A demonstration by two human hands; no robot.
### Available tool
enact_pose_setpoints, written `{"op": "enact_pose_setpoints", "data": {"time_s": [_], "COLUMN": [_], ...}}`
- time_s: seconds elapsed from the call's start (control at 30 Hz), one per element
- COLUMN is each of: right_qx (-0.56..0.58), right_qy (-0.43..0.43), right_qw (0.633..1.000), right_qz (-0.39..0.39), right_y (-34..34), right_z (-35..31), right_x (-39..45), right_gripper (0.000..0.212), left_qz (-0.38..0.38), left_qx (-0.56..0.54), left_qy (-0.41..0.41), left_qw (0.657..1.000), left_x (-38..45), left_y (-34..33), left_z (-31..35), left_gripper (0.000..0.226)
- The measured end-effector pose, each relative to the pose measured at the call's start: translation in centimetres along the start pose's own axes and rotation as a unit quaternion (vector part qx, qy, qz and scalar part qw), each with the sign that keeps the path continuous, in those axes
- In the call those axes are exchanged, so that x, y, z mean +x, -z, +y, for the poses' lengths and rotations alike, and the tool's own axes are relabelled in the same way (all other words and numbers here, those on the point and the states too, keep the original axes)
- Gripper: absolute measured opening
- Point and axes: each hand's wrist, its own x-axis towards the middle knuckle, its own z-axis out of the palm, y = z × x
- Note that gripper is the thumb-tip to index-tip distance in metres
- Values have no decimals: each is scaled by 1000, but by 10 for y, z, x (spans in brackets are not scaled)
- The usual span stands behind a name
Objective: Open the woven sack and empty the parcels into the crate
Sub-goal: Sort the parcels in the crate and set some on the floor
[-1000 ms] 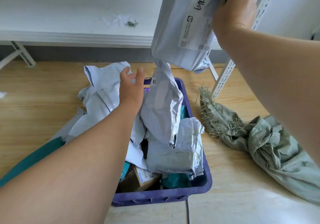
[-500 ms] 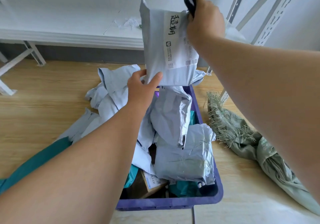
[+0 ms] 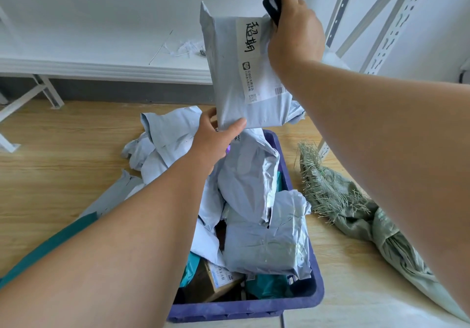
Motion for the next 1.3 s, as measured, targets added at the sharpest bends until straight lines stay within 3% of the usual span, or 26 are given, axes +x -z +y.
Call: {"op": "enact_pose_setpoints", "data": {"time_s": [0.17, 0.33, 0.47, 0.53, 0.7, 0.77, 0.87, 0.97, 1.03, 1.07, 1.13, 1.2, 1.3], "right_qx": [-1, 2, 20, 22, 83, 135, 153, 54, -18, -21, 0, -20, -10], "right_qy": [-21, -25, -32, -29, -40, -57, -58, -4, -10, -36, -97, -85, -52], "right_qw": [998, 998, 997, 997, 994, 982, 954, 915, 890, 892, 929, 958, 942], "right_qz": [-53, -56, -69, -71, -66, -115, -250, -399, -455, -449, -357, -273, -332], "right_y": [-1, -1, -5, -8, -16, -27, -46, -69, -82, -85, -88, -87, -94], "right_z": [2, 4, 2, -1, -6, -5, 0, 7, 13, 16, 20, 16, 7], "right_x": [2, -3, -6, -9, -18, -24, -46, -85, -114, -126, -144, -158, -176], "right_gripper": [28, 27, 27, 27, 22, 18, 27, 31, 34, 36, 37, 34, 31], "left_qz": [-1, -27, -29, -15, 82, 117, 172, 181, 166, 163, 181, 176, 80], "left_qx": [-42, -45, -46, -40, 37, 72, 124, 217, 291, 309, 318, 344, 384], "left_qy": [24, 43, 49, 50, 6, 4, 39, 54, 39, 29, -24, -82, -17], "left_qw": [999, 998, 997, 998, 996, 991, 977, 958, 941, 936, 930, 919, 920], "left_x": [2, 4, 2, 1, -1, -6, -12, -12, -12, -14, -22, -28, -23], "left_y": [2, 7, 10, 12, 25, 36, 53, 54, 47, 42, 36, 31, 30], "left_z": [-7, -2, -3, -6, -15, -25, -46, -58, -59, -58, -60, -69, -91], "left_gripper": [59, 67, 37, 32, 77, 75, 60, 46, 34, 33, 46, 50, 59]}}
